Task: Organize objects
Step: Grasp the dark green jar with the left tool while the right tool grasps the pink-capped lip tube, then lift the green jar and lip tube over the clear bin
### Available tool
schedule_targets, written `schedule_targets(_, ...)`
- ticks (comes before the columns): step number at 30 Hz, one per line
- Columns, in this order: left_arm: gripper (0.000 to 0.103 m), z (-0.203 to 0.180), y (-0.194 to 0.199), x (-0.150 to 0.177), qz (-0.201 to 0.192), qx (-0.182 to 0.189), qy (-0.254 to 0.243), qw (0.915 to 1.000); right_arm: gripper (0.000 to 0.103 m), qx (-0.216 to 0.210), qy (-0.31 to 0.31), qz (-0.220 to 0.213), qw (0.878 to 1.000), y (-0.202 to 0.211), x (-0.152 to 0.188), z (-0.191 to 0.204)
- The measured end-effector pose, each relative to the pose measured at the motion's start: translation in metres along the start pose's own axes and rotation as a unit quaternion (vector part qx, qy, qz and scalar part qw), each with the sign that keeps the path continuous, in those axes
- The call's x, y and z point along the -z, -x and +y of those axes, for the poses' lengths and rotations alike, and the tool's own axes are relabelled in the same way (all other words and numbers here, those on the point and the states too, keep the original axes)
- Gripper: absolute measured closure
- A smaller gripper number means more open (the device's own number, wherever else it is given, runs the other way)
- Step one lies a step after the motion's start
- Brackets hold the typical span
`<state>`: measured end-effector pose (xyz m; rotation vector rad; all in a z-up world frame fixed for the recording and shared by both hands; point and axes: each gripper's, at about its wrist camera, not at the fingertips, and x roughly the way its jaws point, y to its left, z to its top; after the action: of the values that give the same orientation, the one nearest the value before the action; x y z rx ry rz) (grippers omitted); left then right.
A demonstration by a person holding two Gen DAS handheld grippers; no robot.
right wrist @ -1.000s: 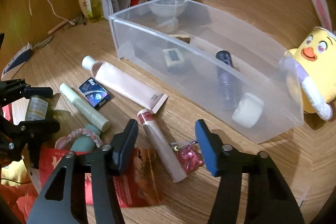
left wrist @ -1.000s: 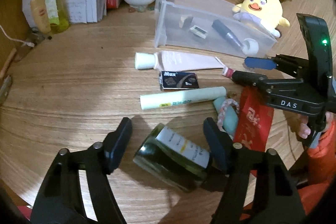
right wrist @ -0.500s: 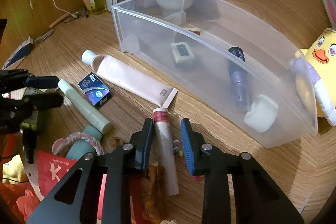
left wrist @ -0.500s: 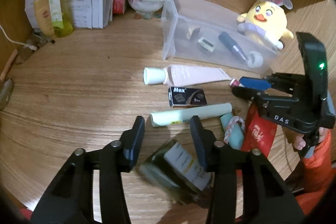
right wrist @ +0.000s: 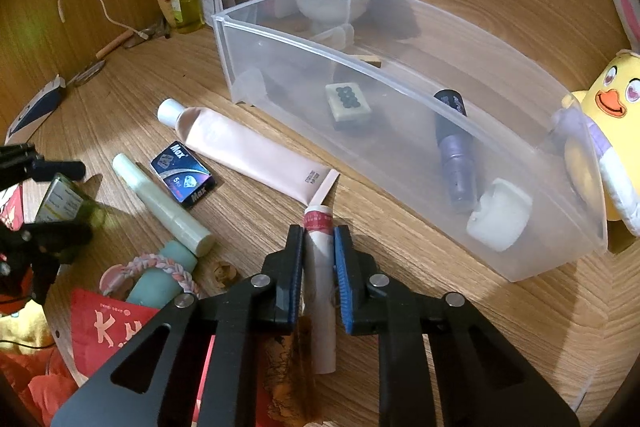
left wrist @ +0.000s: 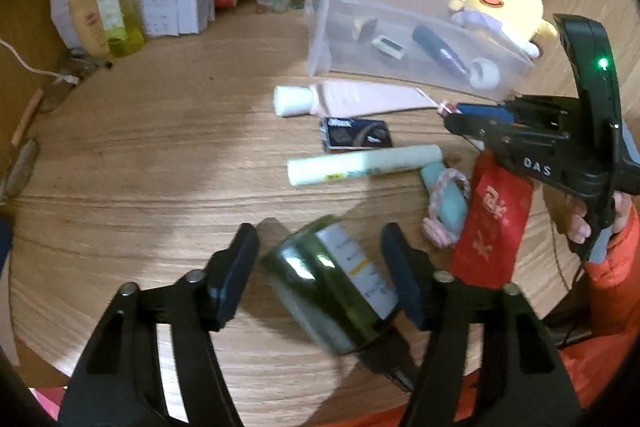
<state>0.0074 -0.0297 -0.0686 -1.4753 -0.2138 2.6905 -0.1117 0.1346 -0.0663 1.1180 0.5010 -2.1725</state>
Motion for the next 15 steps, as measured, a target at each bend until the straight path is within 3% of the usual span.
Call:
schedule_targets(5,0.06,0.001,0.002,0.003,-0.009,0.01,0.001,0.9999,0.089,0.003,-0.006,-0.014,1.0,0.007,-0.001,-0.002)
schedule_targets(15,0.061,0.0,0.022,-0.012,-0.065,-0.018,0.0,0.9977,0.089,0.003,-0.035,-0.047,0.998,0.024,-0.004,-0.011)
